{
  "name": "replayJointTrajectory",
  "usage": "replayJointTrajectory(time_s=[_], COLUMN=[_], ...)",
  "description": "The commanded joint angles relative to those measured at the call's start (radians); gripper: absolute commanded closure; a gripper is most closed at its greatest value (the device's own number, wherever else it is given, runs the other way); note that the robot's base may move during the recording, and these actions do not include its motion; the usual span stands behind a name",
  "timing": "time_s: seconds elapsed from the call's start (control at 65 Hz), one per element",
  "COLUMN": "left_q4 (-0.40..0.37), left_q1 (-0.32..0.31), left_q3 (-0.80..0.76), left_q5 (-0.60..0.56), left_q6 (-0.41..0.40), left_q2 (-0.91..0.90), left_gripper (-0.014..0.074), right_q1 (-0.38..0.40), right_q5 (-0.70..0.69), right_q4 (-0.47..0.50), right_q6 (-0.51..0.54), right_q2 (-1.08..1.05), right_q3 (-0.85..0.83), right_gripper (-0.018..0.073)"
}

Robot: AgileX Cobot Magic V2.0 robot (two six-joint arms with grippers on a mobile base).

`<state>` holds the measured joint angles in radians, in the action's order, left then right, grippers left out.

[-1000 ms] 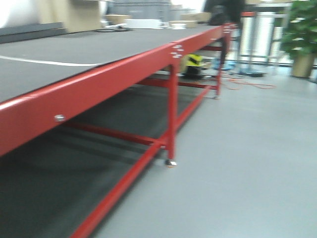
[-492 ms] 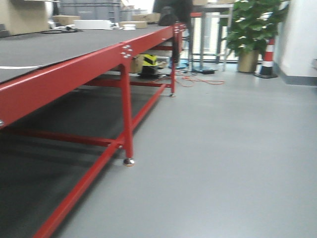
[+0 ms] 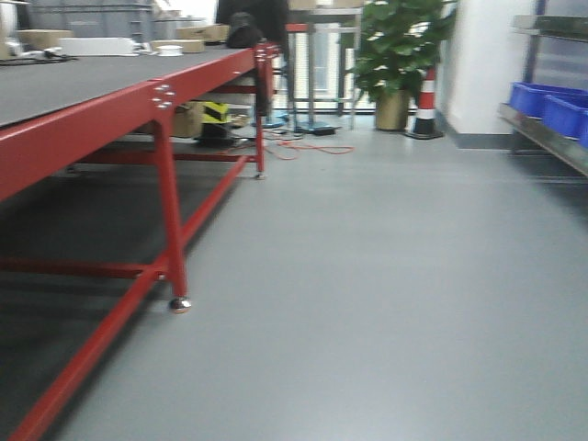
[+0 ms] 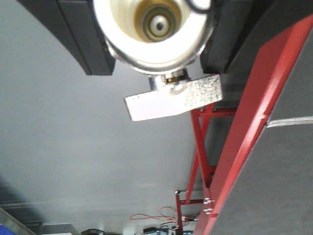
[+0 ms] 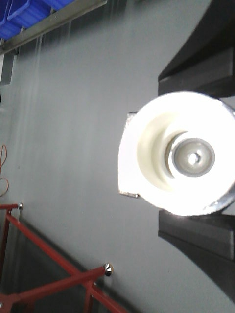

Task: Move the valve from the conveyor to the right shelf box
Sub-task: 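Drive the base to the shelf of blue boxes holding both valves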

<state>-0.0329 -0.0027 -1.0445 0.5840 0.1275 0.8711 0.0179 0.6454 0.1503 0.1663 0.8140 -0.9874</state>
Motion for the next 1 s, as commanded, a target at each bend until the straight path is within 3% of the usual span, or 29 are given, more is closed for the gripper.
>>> replayJointTrajectory(time_s=[0.0, 0.985], left_q4=[-0.007, -0.007], left_q1=[-0.006, -0.006], left_q3=[-0.008, -0.008], left_q5=[-0.057, -0.057], left_q6=[-0.007, -0.007], left_q2=[-0.008, -0.008], left_gripper=[0.0708, 0.0708], right_q1=[-0.002, -0.002], right_q5=[-0.079, -0.079], right_q4=[-0.004, -0.004], right_q6=[0.005, 0.005], right_q2=[-0.01, -0.01], right_q3=[-0.018, -0.018], right_gripper=[0.0713, 0.0713])
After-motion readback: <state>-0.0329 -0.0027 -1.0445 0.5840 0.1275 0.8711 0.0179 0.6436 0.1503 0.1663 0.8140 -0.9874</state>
